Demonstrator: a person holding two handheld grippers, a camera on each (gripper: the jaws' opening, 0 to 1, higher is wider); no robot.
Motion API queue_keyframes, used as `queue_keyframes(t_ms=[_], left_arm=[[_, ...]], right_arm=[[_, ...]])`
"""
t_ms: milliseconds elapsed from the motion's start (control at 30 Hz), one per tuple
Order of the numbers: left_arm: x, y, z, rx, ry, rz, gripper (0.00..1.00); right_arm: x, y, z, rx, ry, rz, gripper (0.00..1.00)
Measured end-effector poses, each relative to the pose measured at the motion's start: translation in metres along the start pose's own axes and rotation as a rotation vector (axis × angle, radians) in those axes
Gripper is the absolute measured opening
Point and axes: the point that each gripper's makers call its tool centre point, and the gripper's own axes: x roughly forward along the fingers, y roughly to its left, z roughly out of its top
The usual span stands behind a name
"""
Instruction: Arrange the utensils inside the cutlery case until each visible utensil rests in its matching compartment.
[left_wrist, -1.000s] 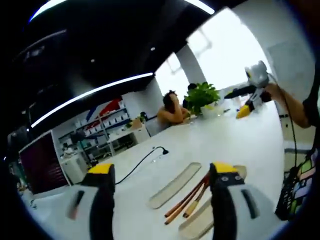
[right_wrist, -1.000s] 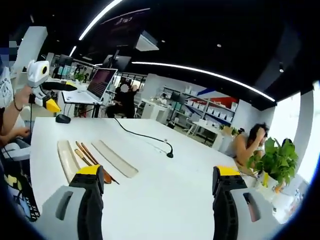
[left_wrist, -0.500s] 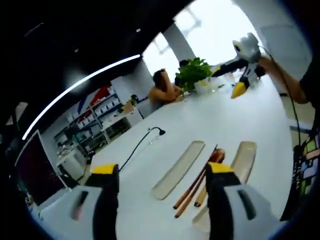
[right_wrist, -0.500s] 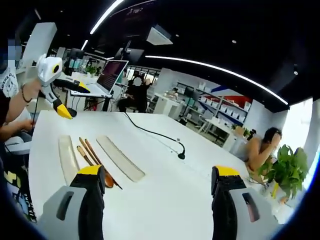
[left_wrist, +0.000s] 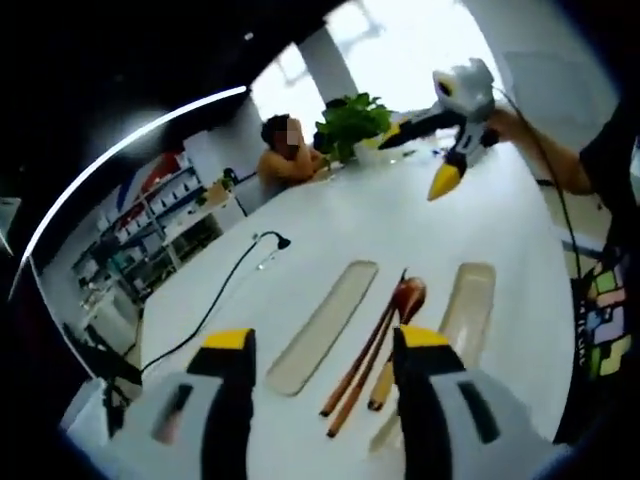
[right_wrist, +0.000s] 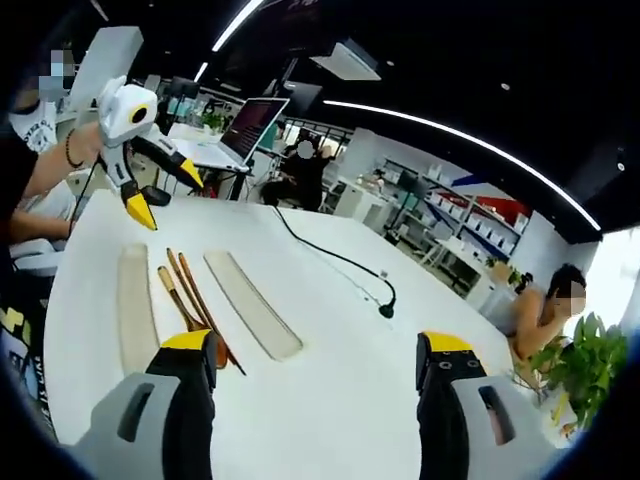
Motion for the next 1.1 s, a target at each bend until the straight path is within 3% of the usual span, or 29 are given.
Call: queue_keyframes(t_ms=[167,367,400,567,667,900,1000,1067,1100], left_arm=[[0.013,0.011,-0.023,0.044,0.096,0.004,0.56],[0.024,0.014,-0.039,0.046,0.147,-0.032,0.53],[0.027,0.013,-0.043,0.05,0.166,-0.044,0.52],[0.037,0.008,-0.059,0.081,0.247,-0.117,0.41],[0.039,0.005,-0.063,0.107,0.269,-0.145,0.41],[0.05,-0.001,-0.075,0.146,0.329,-0.204,0.33],[0.054,0.002,-0.081,0.164,0.363,-0.204,0.3],[0.052,0.0,-0.091,0.157,0.436,-0.229,0.29],[0.054,0.0,-0.092,0.171,0.439,-0.237,0.29]], right_arm=[[0.017,0.015,-0.007,-0.066,0.038,0.093,0.8],[0.028,0.028,-0.01,-0.102,0.071,0.159,0.74],[0.031,0.036,-0.005,-0.131,0.046,0.208,0.72],[0.044,0.05,-0.002,-0.151,0.056,0.28,0.6],[0.051,0.05,-0.01,-0.178,0.104,0.292,0.62],[0.067,0.052,-0.029,-0.223,0.179,0.343,0.54],[0.071,0.051,-0.043,-0.194,0.241,0.347,0.48],[0.072,0.053,-0.049,-0.204,0.263,0.372,0.37],[0.073,0.055,-0.051,-0.206,0.263,0.383,0.33]])
